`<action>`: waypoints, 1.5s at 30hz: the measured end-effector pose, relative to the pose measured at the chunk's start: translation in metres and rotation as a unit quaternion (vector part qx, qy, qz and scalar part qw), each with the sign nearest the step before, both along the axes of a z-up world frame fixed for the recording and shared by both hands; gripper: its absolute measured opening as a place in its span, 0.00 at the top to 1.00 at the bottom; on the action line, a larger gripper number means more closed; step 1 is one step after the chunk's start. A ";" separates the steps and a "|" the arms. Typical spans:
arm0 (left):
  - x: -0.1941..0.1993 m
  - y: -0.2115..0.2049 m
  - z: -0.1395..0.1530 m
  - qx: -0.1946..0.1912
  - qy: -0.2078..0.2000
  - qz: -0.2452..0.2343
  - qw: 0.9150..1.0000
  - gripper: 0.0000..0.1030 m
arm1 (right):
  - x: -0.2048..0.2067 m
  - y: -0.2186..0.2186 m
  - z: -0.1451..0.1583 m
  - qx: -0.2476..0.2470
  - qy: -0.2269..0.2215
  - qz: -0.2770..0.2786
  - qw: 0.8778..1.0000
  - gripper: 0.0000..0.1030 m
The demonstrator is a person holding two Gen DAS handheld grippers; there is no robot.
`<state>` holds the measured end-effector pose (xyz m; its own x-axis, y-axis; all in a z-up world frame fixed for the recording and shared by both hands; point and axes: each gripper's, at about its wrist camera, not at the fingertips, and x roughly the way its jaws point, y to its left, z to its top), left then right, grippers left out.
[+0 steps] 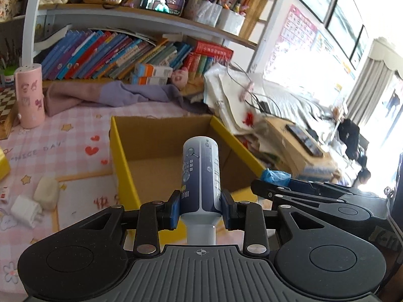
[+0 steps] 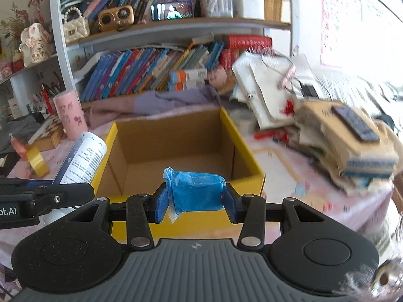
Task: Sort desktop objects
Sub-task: 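Carry the tube and blue item with both grippers over the yellow box, then open both grippers to drop the tube and blue item into the box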
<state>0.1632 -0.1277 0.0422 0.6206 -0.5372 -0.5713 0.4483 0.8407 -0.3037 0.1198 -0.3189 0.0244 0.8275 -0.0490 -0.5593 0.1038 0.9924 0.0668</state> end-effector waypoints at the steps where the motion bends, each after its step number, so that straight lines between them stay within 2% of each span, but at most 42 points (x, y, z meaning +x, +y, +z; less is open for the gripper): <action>1: 0.003 -0.004 0.000 0.000 0.000 0.005 1.000 0.70 | 0.007 -0.005 0.003 -0.004 -0.003 0.008 1.000 0.59; 6: 0.021 -0.024 -0.002 0.002 0.001 0.032 0.999 0.70 | 0.036 -0.022 0.007 -0.018 -0.010 0.046 0.999 0.59; 14: 0.048 -0.046 -0.010 0.014 -0.003 0.079 0.997 0.70 | 0.076 -0.039 -0.002 -0.024 0.005 0.103 0.994 0.59; 18: 0.061 -0.055 -0.019 0.031 -0.003 0.093 0.995 0.70 | 0.096 -0.039 -0.009 -0.040 0.015 0.140 0.989 0.59; 26: 0.084 -0.067 -0.043 0.081 0.016 0.101 0.991 0.70 | 0.134 -0.037 -0.036 -0.069 0.066 0.193 0.977 0.59; 30: 0.096 -0.076 -0.056 0.127 0.042 0.098 0.986 0.70 | 0.152 -0.032 -0.050 -0.096 0.115 0.217 0.965 0.59; 32: 0.100 -0.077 -0.064 0.132 0.061 0.097 0.985 0.70 | 0.161 -0.030 -0.058 -0.103 0.146 0.227 0.957 0.59; 38: 0.101 -0.079 -0.077 0.131 0.088 0.087 0.984 0.69 | 0.167 -0.019 -0.069 -0.180 0.165 0.267 0.932 0.58; 41: 0.099 -0.082 -0.080 0.143 0.084 0.086 0.982 0.69 | 0.165 -0.014 -0.074 -0.205 0.167 0.289 0.920 0.58; 45: 0.099 -0.084 -0.082 0.150 0.085 0.087 0.981 0.69 | 0.168 -0.012 -0.077 -0.214 0.171 0.298 0.914 0.59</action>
<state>0.2625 -0.2121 -0.0395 0.5696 -0.2235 -0.7909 0.2551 0.9629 -0.0884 0.2876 -0.3307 -0.0528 0.5578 0.0791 -0.8262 -0.5227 0.8068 -0.2756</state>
